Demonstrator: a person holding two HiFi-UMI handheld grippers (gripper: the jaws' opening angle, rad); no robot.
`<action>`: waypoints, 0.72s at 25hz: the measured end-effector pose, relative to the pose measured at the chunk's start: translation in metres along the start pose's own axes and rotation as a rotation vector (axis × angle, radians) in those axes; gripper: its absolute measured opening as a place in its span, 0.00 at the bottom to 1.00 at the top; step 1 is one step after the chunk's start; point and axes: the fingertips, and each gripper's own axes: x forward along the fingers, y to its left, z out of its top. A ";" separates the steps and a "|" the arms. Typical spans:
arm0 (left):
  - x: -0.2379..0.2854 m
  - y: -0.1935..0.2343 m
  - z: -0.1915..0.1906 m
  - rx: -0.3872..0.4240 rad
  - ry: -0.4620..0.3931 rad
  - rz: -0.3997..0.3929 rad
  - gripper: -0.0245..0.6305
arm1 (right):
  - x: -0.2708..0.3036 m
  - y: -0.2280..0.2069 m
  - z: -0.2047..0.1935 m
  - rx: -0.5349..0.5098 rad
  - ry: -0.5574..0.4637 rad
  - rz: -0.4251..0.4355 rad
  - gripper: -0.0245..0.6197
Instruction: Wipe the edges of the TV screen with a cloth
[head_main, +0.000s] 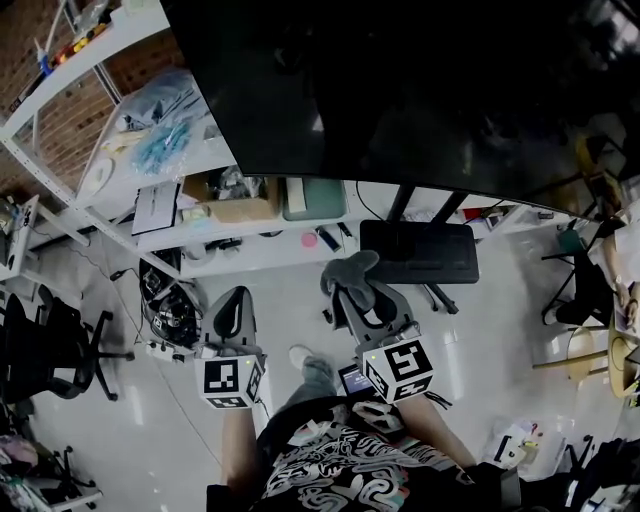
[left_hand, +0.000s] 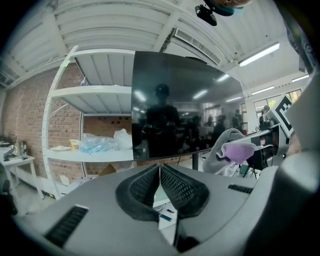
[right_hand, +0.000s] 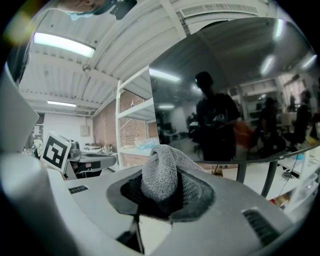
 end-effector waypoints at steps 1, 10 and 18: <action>-0.004 -0.005 0.002 0.005 -0.004 0.001 0.07 | -0.006 0.000 0.000 -0.005 -0.005 -0.004 0.26; -0.041 -0.023 0.010 0.013 -0.046 0.038 0.07 | -0.040 0.010 0.006 -0.076 -0.055 -0.026 0.26; -0.051 -0.026 0.016 0.010 -0.069 0.037 0.07 | -0.052 0.015 0.014 -0.102 -0.074 -0.027 0.26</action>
